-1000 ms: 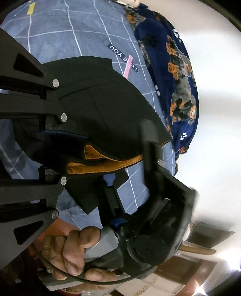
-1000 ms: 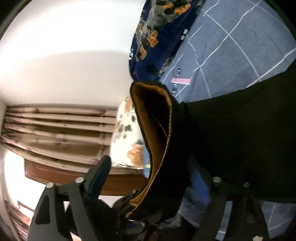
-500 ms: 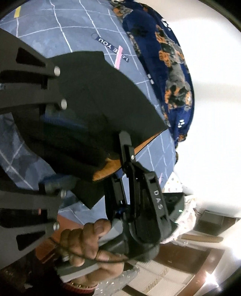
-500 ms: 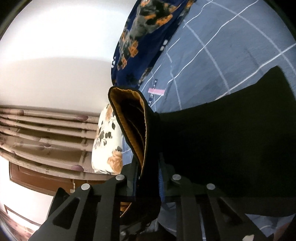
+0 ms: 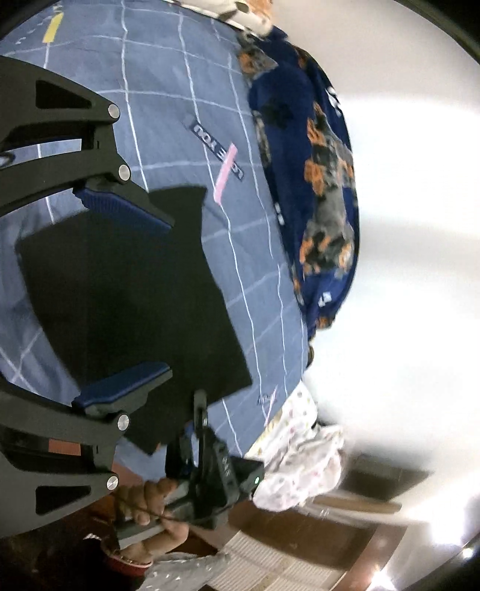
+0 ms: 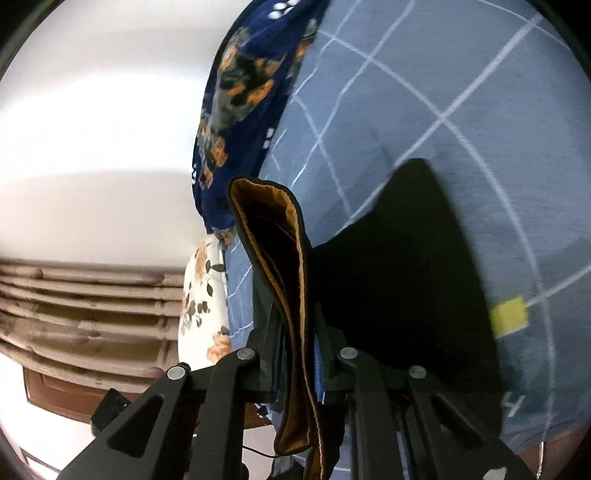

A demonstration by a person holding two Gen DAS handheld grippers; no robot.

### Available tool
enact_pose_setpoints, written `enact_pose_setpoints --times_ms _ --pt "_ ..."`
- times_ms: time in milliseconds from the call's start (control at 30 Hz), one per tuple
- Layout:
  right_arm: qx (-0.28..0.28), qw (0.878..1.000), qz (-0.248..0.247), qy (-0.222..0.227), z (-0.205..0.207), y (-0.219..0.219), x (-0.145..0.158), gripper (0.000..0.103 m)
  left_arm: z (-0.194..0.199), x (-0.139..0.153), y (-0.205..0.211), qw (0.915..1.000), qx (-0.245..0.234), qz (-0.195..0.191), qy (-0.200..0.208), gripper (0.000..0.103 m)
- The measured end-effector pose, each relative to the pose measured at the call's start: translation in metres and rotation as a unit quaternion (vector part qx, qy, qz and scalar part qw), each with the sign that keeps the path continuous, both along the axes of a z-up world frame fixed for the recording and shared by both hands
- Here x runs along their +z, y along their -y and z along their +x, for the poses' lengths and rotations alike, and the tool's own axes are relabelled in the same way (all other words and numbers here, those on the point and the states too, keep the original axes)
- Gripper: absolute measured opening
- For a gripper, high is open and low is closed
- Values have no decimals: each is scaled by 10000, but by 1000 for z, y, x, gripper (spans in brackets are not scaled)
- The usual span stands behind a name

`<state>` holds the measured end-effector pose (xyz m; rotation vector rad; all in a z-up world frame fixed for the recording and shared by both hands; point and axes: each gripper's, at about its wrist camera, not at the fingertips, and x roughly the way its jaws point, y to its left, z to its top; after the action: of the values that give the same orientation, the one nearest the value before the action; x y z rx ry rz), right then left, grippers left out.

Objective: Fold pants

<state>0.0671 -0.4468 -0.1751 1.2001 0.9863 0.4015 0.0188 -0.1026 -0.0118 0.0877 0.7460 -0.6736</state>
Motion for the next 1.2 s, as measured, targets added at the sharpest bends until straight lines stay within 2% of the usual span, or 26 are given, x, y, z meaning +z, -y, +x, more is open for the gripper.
enact_pose_setpoints --times_ms 200,433,700,867,1033,1100,1200 --pt "-93 9999 2 59 0 14 -8 14 9 -19 -15 9994 256 130 -215 73" --pt "-180 9998 89 46 -2 26 -22 14 7 -44 -15 9980 267 411 -395 73" --pt "-355 9994 39 45 -9 42 -29 13 8 -56 -12 9970 237 525 -520 73" --pt "-265 9993 277 -40 -7 41 -33 14 11 -58 -15 9965 302 487 -602 73" --pt "-188 9996 52 -202 -4 33 -31 17 14 -60 -15 9959 338 476 -691 73" --pt "-128 9994 -288 -171 -3 27 -26 17 13 -61 -15 9957 342 497 -701 73" --pt "-97 9976 -668 -134 -2 21 -20 10 13 -61 -14 9957 347 503 -697 73"
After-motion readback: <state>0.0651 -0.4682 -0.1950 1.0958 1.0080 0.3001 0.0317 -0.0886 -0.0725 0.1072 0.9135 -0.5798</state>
